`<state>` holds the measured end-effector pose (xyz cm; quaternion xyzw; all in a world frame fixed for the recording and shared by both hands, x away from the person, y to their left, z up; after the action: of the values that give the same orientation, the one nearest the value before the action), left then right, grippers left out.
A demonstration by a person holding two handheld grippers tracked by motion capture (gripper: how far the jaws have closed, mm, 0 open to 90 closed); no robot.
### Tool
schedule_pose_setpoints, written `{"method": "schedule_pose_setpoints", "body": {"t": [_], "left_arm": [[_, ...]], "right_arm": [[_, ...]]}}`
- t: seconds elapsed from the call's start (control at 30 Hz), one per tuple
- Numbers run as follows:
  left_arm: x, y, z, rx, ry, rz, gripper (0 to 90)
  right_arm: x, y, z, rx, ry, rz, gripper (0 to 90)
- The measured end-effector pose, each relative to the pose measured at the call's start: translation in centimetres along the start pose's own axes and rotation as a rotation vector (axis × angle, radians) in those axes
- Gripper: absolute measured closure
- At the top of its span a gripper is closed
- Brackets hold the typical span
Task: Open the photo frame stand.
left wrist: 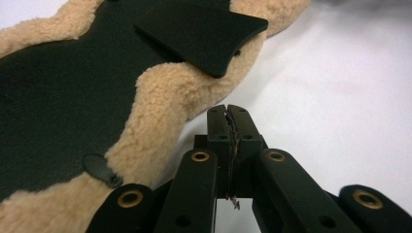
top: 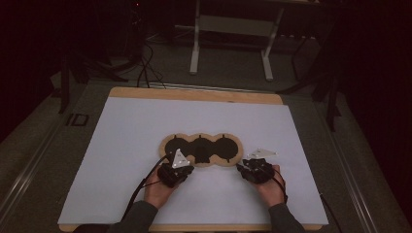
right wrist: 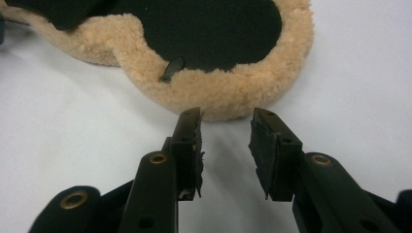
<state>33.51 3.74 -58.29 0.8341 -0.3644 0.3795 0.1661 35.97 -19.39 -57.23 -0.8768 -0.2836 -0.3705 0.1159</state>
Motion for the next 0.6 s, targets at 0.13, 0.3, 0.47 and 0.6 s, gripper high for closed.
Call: {"method": "schedule_pose_setpoints", "body": {"t": [0.13,0.3,0.47,0.6], "left_arm": [[0.09,-0.19,0.49,0.008,0.002,-0.022,89.5],[0.26,-0.36,0.92,0.016,0.016,-0.041,89.5],[0.63,-0.27,1.08,0.01,0.038,-0.057,89.5],[0.93,-0.09,1.12,0.006,0.046,-0.068,89.7]], "right_arm": [[0.07,-0.08,0.01,-0.001,0.005,-0.008,61.8],[0.07,-0.03,-0.01,-0.001,0.006,-0.008,61.2],[0.02,-0.08,0.07,-0.001,-0.001,-0.01,61.1],[0.01,-0.11,0.1,-0.003,-0.002,-0.012,61.1]]}}
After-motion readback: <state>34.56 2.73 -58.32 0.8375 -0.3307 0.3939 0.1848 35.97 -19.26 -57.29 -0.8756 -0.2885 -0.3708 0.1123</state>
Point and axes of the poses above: each handheld gripper's, and its own axes: z roughly forward along the jaws, x roughly out of its top, y roughly to its right, the point moved 7 cm from there along z, roughly forward along the jaws
